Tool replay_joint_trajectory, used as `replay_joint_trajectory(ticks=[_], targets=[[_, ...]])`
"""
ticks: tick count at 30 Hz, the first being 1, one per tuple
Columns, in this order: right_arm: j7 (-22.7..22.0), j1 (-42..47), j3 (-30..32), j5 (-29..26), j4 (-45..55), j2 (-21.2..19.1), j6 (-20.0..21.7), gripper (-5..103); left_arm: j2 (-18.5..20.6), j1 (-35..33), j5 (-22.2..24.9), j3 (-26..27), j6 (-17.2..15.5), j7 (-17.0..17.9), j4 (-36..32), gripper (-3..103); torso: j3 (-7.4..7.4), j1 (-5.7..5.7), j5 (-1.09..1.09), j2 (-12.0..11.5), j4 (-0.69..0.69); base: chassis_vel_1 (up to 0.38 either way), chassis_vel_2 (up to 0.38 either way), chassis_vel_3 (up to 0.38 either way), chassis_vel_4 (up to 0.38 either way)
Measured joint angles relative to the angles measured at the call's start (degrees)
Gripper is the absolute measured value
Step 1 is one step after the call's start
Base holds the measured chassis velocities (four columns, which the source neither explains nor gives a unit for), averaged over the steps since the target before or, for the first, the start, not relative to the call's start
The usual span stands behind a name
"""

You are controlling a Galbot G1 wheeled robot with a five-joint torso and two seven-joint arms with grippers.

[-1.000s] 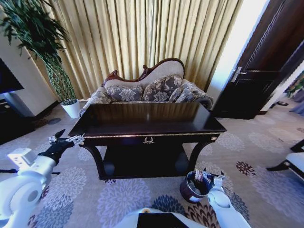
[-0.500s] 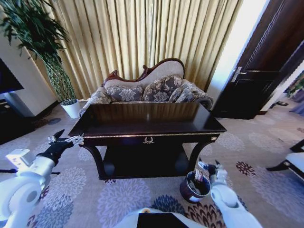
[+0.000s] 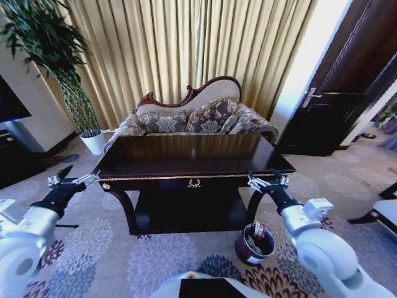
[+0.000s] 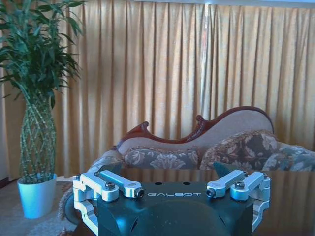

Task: Move to the front of the table and place the trash on the table into the trash bin.

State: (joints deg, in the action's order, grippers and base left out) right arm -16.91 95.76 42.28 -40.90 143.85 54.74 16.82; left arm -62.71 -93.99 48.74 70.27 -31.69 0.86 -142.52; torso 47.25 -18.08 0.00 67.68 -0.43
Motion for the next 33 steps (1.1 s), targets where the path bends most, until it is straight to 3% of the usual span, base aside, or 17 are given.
replay_joint_trajectory(ticks=[33], targets=[[-0.3,3.4,0.1,2.8,-0.5,1.7,-0.6,100,-0.2,-0.8,0.2,-1.4,-1.3,0.1,-0.8,100,0.01,-0.01,0.00,0.0,0.00,0.002,-0.001,-0.002,0.002]])
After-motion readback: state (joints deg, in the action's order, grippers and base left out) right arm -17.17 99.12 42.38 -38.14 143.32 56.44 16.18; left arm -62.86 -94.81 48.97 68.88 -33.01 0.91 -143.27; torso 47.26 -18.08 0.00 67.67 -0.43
